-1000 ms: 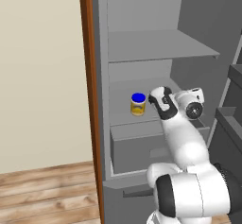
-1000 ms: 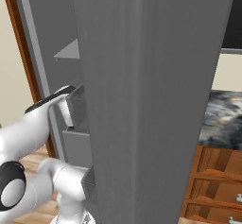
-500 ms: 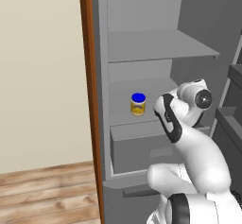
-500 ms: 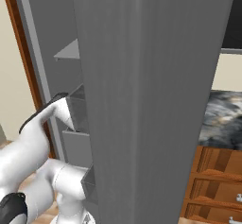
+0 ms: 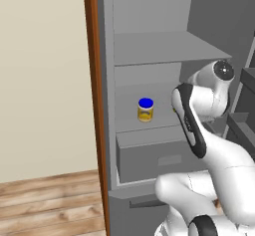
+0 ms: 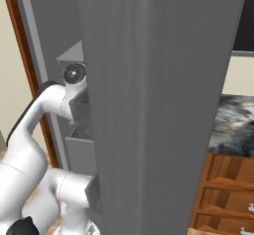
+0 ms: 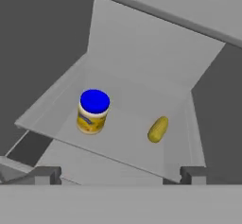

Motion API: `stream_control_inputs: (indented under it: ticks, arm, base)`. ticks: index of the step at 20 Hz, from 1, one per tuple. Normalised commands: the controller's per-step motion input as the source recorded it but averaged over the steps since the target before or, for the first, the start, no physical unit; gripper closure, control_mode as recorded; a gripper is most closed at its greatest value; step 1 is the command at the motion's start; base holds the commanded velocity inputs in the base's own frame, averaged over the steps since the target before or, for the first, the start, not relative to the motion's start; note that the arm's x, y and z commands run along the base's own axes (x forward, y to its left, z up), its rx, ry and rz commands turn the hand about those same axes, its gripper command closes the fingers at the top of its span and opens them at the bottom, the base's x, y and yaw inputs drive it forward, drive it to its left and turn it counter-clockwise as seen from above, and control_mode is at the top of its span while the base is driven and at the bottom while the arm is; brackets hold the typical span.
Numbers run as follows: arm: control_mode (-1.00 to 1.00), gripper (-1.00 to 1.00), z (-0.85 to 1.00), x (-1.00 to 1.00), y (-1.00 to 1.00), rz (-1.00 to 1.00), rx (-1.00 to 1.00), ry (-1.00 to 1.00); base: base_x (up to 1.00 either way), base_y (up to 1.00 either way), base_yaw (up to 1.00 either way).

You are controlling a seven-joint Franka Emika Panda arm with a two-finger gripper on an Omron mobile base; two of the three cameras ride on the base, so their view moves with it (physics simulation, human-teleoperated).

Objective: Move the mayonnaise and corn from the top shelf to the second highest shelf to make space. Then, place the pitcher from the counter on the cleared top shelf.

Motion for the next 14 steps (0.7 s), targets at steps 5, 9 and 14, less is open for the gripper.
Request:
stream_control_inputs:
  ticks: [5,9,14]
  arm:
    - [-1.0,-1.0,-0.3,-1.0,0.42,0.05,0.15,0.02]
    - [-1.0,-1.0,-0.13,-0.95,0.47,0.0,0.16,0.02]
    - [-1.0,-1.0,0.07,-0.71,0.32,-0.05,0.09,0.08]
  base:
    - [0.0,0.0,0.0]
    - [0.0,0.0,0.0]
    - [0.0,0.0,0.0]
